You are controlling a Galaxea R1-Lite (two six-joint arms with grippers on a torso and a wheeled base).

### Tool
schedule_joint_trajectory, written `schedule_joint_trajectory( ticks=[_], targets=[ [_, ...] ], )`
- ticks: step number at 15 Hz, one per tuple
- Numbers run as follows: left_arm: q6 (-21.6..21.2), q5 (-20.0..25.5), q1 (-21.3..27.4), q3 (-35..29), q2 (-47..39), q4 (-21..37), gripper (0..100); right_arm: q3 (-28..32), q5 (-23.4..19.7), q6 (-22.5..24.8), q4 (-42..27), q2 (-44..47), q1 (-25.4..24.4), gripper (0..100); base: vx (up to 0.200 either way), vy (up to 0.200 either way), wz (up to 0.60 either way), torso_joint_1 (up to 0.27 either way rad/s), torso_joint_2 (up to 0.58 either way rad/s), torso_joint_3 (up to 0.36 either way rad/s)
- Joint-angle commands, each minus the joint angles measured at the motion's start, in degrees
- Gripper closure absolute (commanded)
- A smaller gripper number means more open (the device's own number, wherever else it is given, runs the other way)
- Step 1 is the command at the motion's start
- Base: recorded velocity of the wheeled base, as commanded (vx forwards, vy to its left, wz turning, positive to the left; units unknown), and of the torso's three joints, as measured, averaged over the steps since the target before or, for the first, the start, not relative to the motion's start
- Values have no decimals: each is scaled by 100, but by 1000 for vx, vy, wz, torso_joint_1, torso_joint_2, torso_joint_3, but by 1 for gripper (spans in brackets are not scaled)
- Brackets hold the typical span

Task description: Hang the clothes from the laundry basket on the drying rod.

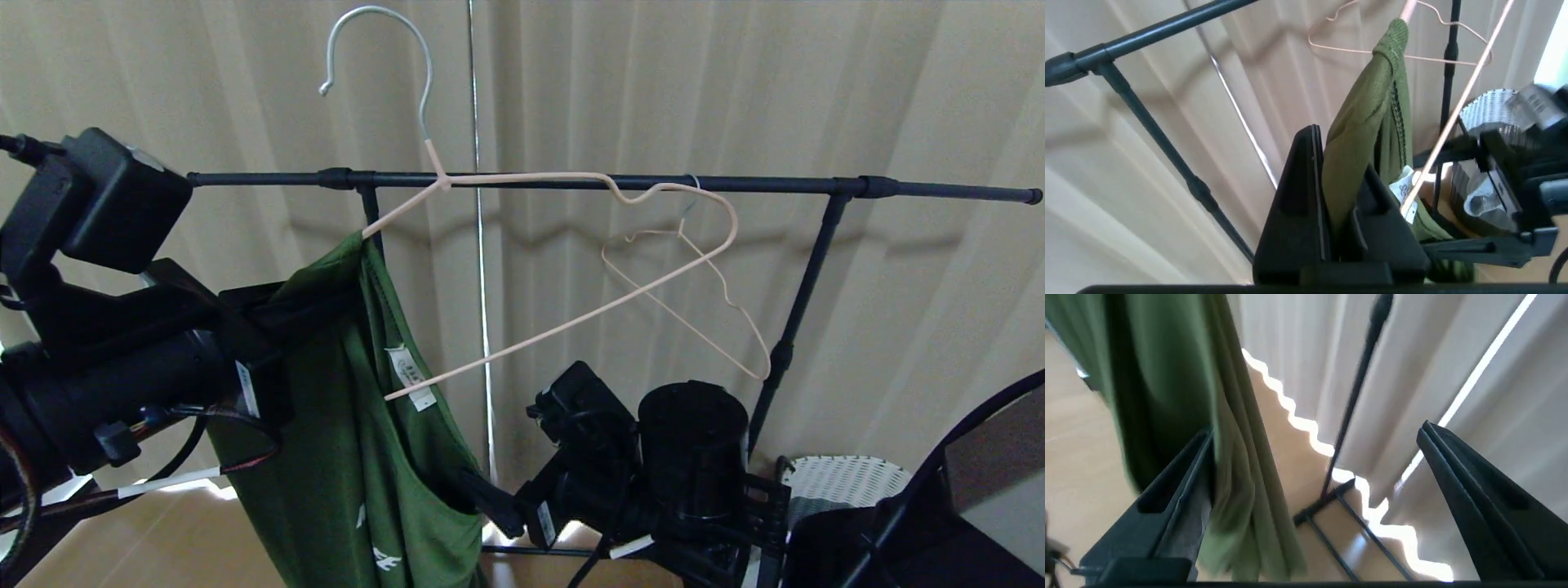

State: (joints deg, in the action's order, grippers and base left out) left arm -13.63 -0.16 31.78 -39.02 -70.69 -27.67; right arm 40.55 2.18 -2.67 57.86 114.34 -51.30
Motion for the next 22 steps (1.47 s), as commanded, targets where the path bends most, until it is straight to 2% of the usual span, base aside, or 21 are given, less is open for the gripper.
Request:
schedule_joint_trajectory(
  ticks=[1,3,5,6,9,11,15,19,22],
  targets=[
    [-8,-11,-32,9,47,7,100,-187,19,12,-29,10,164,0,0,0,0,0,0,0],
    [-8,-11,-49,53,73,7,100,-328,37,12,-2,-78,357,0,0,0,0,0,0,0],
    [-70,-28,-119,237,170,25,100,-442,54,38,-29,-307,885,0,0,0,0,0,0,0],
    [-87,-37,-137,281,179,34,100,-433,54,47,-38,-342,990,0,0,0,0,0,0,0],
    [-298,-134,-295,650,267,51,100,-196,54,179,-46,-482,1772,0,0,0,0,0,0,0],
    [-492,-142,-392,852,249,60,100,-20,54,197,-46,-526,2010,0,0,0,0,0,0,0],
    [-1054,-239,-823,1309,214,60,100,173,54,205,-64,-544,2256,0,0,0,0,0,0,0],
    [-1617,-336,-1376,1353,223,51,100,208,45,214,-64,-526,2273,0,0,0,0,0,0,0],
    [-1889,-336,-1464,1512,223,34,100,234,37,241,-64,-526,2273,0,0,0,0,0,0,0]
  ],
)
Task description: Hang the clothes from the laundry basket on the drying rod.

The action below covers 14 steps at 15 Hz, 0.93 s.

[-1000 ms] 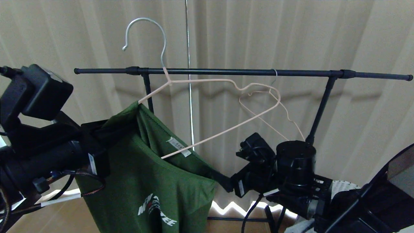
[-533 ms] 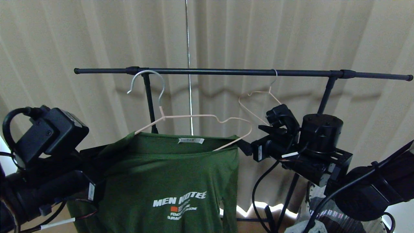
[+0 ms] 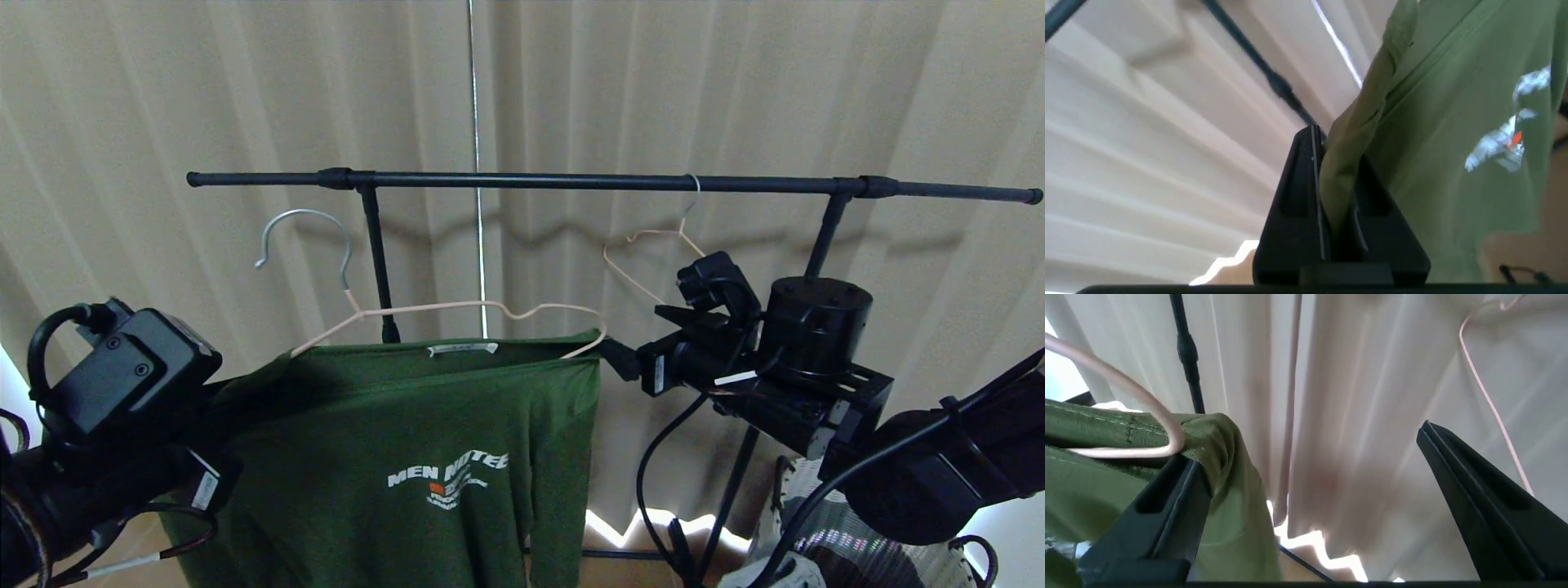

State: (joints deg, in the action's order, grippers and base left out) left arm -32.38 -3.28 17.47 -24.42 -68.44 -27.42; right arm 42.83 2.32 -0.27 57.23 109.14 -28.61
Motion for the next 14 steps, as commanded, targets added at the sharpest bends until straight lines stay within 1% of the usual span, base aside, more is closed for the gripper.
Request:
schedule_joint_trajectory(
  ticks=[1,3,5,7,10,12,13,14],
  targets=[
    [-40,-32,-42,69,-3,8,100,7,14,0,7,-7,5,0,0,0,0,0,0,0],
    [-172,-41,-174,69,-3,8,100,7,-12,0,7,-33,5,0,0,0,0,0,0,0],
    [-515,-32,-516,78,-12,8,100,7,-29,0,7,-42,5,0,0,0,0,0,0,0],
    [-673,-24,-727,86,-20,8,100,7,-38,0,25,-51,5,0,0,0,0,0,0,0],
    [-691,-24,-719,78,-108,-9,100,15,-117,0,16,-104,-57,0,0,0,0,0,0,0],
    [-656,-41,-719,25,-205,-36,100,-2,-126,0,-11,-253,-259,0,0,0,0,0,0,0],
    [-577,-50,-719,-2,-267,-132,100,-29,-126,9,-142,-455,-444,0,0,0,0,0,0,0],
    [-287,-112,-701,-2,-398,-387,100,-37,-135,88,-547,-728,-672,0,0,0,0,0,0,0]
  ],
)
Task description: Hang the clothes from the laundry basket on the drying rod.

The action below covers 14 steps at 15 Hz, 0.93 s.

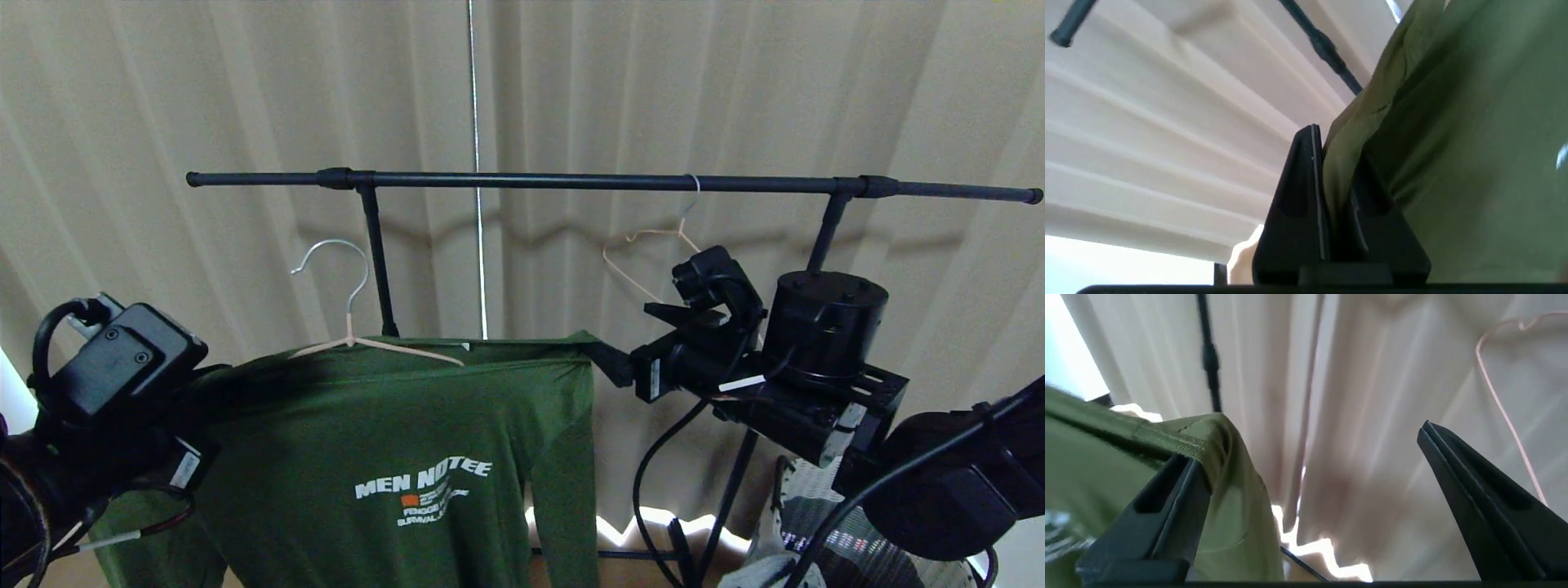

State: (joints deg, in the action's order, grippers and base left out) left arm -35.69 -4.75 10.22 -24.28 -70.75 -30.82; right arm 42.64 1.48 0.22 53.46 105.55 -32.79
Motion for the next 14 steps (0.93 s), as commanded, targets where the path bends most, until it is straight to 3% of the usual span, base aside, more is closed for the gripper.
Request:
schedule_joint_trajectory(
  ticks=[1,4,7,11,14],
  targets=[
    [353,-122,209,3,-299,-407,100,-19,-174,75,-459,-588,-447,0,0,0,0,0,0,0],
    [643,-228,560,82,-386,-829,100,-89,-605,189,-556,-860,-685,0,0,0,0,0,0,0],
    [739,-228,736,82,-457,-1084,100,-256,-613,294,-591,-931,-808,0,0,0,0,0,0,0],
    [766,-228,886,134,-879,-2174,100,-441,-622,303,-749,-1036,-1150,0,0,0,0,0,0,0],
    [783,-228,1123,284,-896,-2464,100,-327,-605,365,-714,-948,-1238,0,0,0,0,0,0,0]
  ],
)
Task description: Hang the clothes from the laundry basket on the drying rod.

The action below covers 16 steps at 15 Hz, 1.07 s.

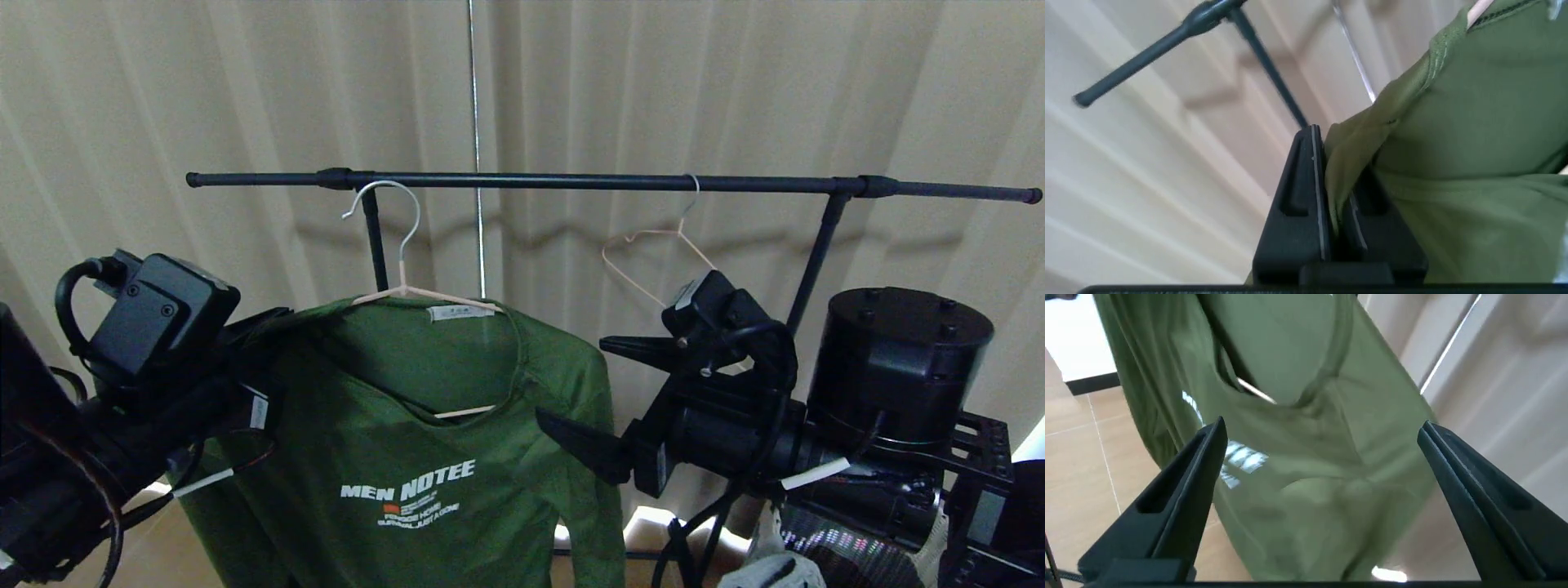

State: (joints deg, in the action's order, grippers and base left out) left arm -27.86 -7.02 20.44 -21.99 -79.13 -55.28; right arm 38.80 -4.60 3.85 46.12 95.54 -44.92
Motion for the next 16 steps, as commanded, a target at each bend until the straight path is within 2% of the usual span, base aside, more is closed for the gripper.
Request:
schedule_joint_trajectory(
  ticks=[1,2,3,7,10,16],
  targets=[
    [-9,8,214,134,-32,-97,100,215,3,186,11,132,1,0,0,0,0,0,0,0],
    [-9,8,214,134,-32,-97,100,215,3,186,11,132,1,0,0,0,0,0,0,0],
    [-80,17,355,204,55,-272,100,532,11,564,-24,220,89,0,0,0,0,0,0,0],
    [-220,25,715,336,249,-448,100,1068,82,1047,-323,404,247,0,0,0,0,0,0,0],
    [-405,34,812,415,381,-562,100,1253,108,1083,-375,606,300,0,0,0,0,0,0,0],
    [-352,34,988,433,592,-677,100,1402,231,1162,-375,870,309,0,0,0,0,0,0,0]
  ],
)
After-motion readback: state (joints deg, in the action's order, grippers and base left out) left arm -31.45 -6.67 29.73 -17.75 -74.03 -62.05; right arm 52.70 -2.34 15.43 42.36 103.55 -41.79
